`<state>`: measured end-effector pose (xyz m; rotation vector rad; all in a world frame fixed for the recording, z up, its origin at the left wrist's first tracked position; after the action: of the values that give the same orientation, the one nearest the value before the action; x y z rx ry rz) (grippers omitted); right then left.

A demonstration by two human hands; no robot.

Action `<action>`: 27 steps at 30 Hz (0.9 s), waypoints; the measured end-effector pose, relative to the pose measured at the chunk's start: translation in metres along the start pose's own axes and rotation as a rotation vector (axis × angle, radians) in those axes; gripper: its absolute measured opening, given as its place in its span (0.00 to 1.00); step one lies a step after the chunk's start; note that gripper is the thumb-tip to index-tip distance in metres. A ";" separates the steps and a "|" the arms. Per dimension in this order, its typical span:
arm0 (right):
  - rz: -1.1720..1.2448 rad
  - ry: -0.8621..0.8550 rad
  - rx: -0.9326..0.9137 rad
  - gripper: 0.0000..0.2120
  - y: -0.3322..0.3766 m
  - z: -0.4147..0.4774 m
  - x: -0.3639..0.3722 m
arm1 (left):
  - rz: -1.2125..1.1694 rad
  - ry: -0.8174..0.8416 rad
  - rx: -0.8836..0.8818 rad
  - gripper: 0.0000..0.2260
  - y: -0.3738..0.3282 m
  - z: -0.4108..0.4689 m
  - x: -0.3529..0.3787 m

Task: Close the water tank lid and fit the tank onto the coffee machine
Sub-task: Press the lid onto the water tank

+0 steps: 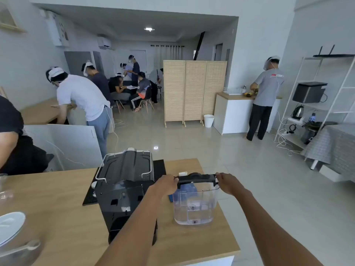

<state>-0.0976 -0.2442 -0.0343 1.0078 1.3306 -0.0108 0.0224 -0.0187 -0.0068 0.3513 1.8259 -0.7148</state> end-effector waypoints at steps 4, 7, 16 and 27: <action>0.127 0.032 -0.032 0.19 0.013 -0.011 -0.004 | -0.161 -0.014 -0.062 0.17 0.001 0.008 0.006; 0.334 -0.030 0.025 0.23 0.010 -0.011 -0.003 | -0.302 -0.089 -0.098 0.16 0.006 0.014 0.007; 0.660 -0.287 0.020 0.10 0.002 -0.004 -0.012 | -0.492 -0.466 -0.271 0.09 0.011 0.026 0.008; 0.768 -0.385 -0.088 0.08 -0.002 -0.008 -0.013 | -0.284 -0.586 -0.002 0.08 -0.004 0.024 -0.005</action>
<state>-0.1088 -0.2470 -0.0246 1.3084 0.5367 0.4106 0.0398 -0.0361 -0.0068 -0.1211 1.3245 -0.8993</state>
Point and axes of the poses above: each hand's wrist, its own z-axis towards the middle knuckle, its own x-axis out of the palm, y = z × x, the point moved 3 cm from there along z, towards the middle knuckle, and after that the axes turned 12 degrees about z, right-handed, at the moved point
